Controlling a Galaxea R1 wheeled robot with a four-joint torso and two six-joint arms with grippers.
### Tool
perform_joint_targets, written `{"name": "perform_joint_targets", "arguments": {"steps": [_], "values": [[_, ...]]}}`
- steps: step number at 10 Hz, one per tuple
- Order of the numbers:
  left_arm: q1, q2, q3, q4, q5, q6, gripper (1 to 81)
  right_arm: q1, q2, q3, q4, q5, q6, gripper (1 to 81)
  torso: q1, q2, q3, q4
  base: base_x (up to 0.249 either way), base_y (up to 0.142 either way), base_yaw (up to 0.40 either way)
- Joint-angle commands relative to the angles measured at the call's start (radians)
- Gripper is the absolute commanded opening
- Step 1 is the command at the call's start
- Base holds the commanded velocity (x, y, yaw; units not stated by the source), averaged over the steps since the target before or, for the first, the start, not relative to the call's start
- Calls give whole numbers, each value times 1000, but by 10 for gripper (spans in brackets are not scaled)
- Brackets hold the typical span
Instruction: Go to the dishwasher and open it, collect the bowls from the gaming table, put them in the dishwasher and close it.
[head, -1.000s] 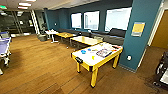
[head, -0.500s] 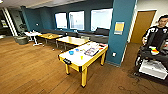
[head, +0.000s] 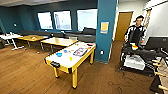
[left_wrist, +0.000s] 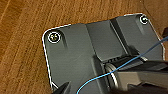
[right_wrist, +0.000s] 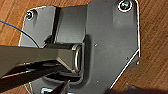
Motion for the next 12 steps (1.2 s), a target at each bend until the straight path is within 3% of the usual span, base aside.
{"name": "perform_joint_targets", "arguments": {"steps": [1,12], "values": [[-44,-7,-3,-7,45,-4,811,44,3,2,3,-52,-3,811,0,0,0,0,0,0,-183],[-43,1,0,1,45,3,811,43,4,5,3,-52,-3,811,0,0,0,0,0,0,0]]}}
